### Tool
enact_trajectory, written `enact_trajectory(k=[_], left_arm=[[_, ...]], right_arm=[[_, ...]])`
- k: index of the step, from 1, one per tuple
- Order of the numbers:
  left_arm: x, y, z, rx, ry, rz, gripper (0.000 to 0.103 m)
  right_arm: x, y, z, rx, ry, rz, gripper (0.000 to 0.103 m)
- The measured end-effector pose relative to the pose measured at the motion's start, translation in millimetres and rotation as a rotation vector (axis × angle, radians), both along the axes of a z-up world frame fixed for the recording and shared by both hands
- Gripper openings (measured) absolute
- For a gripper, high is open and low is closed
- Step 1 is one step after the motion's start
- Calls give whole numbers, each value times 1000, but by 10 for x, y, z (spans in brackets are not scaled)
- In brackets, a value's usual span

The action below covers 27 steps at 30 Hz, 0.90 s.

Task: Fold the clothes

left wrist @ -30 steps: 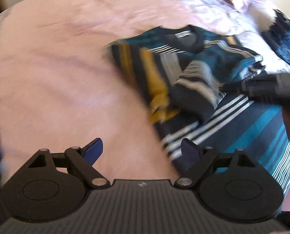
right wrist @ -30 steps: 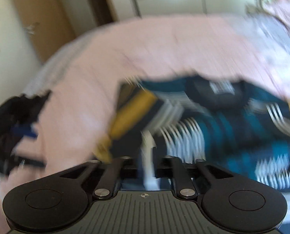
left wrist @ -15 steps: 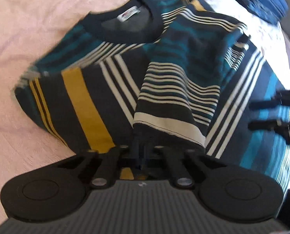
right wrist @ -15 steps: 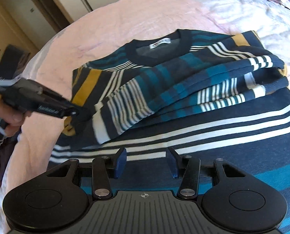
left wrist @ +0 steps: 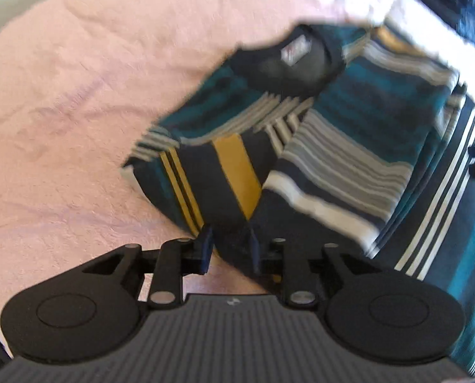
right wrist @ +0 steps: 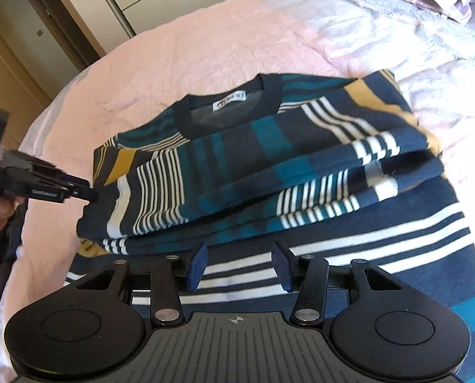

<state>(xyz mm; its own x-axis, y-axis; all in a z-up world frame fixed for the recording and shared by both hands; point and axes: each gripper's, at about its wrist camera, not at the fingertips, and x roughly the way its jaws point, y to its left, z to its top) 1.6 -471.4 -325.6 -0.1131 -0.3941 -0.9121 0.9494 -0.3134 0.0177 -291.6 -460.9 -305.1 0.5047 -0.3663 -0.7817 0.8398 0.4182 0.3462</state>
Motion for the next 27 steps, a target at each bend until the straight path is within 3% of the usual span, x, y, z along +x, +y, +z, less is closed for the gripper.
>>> enact_trajectory(k=[3, 7, 10, 13, 16, 20, 22, 27], left_arm=[[-120, 142, -55, 36, 70, -5, 21], [-193, 238, -374, 102, -3, -30, 23], [-85, 312, -292, 88, 28, 31, 24], [-70, 502, -131, 67, 21, 25, 24], [-136, 810, -5, 59, 5, -38, 31], [-266, 1364, 110, 50, 7, -127, 32], [-391, 1670, 172, 47, 5, -182, 34], [-802, 2520, 221, 36, 0, -363, 40]], right_arm=[[-46, -28, -95, 40, 1, -20, 49], [-191, -27, -297, 170, -2, -113, 49], [-284, 82, -235, 171, 27, -126, 49], [-422, 231, -137, 172, 84, -147, 49], [-661, 458, -82, 206, 134, -209, 50], [-1055, 859, -36, 291, 191, -332, 51], [-1196, 1095, 57, 296, 183, -392, 51], [-1408, 1569, 292, 265, 204, -386, 52]])
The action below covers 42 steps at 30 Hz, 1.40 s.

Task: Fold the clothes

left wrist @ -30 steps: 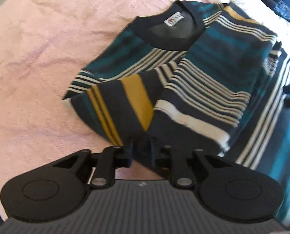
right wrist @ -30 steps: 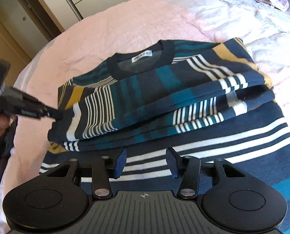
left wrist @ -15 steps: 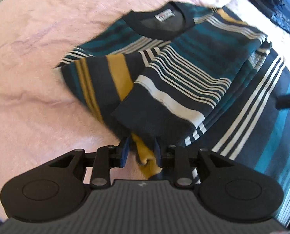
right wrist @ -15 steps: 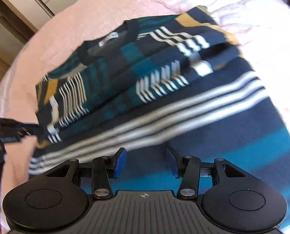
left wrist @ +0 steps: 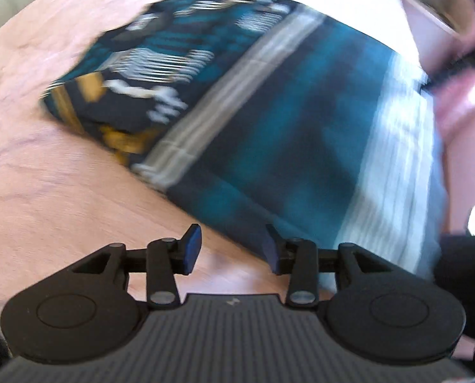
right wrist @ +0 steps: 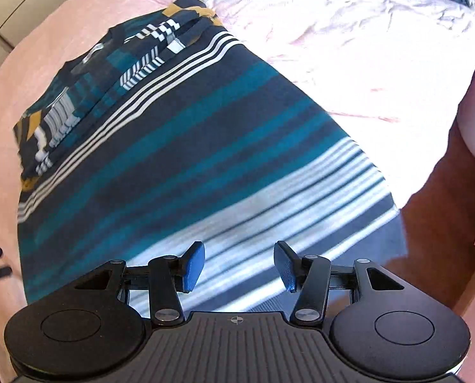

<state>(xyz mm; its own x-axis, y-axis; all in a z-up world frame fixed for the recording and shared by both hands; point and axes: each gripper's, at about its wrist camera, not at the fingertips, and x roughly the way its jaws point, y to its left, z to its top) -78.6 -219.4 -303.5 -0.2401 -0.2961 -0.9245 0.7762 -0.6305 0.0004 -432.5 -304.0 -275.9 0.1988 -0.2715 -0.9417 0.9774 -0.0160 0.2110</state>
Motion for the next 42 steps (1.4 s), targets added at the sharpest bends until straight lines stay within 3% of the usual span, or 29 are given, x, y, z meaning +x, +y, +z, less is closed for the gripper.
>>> enact_trajectory(k=[6, 9, 11, 16, 18, 19, 21, 22, 24, 28, 30, 31, 34, 37, 41, 42], left_arm=[[-599, 1096, -20, -97, -103, -305, 52], [-805, 1552, -157, -211, -261, -463, 60], [-919, 1821, -286, -289, -376, -565, 61], [-1099, 2075, -674, -491, -543, -789, 63], [-1118, 2067, -706, -539, -527, -843, 58], [-1126, 2060, -716, -561, -516, -868, 41], [-1125, 1993, -583, -502, -427, -839, 15], [-1107, 1942, -485, -485, -384, -796, 10], [-1046, 1700, -195, -426, -262, -623, 9], [-869, 1196, 301, -309, -58, -294, 4], [-789, 1023, 464, -300, -4, -199, 4], [-750, 939, 544, -297, 22, -154, 4], [-721, 756, 690, -303, 43, -123, 4], [-722, 758, 758, -306, 45, -133, 4], [-716, 795, 789, -288, 42, -125, 4], [-713, 802, 782, -283, 43, -117, 4]], right_arm=[[-114, 215, 25, -11, -2, 124, 53], [-168, 284, -28, -14, -35, 191, 54], [-181, 324, -62, -12, -48, 248, 54], [-262, 471, -78, -30, -57, 333, 54], [-354, 564, -65, -45, -55, 316, 54], [-408, 620, -60, -51, -51, 300, 54], [-491, 718, -66, -58, -31, 277, 54], [-526, 783, -73, -63, -17, 269, 54], [-504, 888, -66, -74, 17, 301, 54], [-121, 1236, 67, -216, 61, 573, 57], [173, 1418, 121, -316, 91, 721, 78], [301, 1498, 136, -363, 92, 779, 79], [679, 1742, 198, -528, 110, 961, 79], [908, 1870, 140, -634, 170, 1057, 79], [806, 1683, -156, -639, 288, 1070, 77], [741, 1618, -235, -633, 327, 1070, 66]])
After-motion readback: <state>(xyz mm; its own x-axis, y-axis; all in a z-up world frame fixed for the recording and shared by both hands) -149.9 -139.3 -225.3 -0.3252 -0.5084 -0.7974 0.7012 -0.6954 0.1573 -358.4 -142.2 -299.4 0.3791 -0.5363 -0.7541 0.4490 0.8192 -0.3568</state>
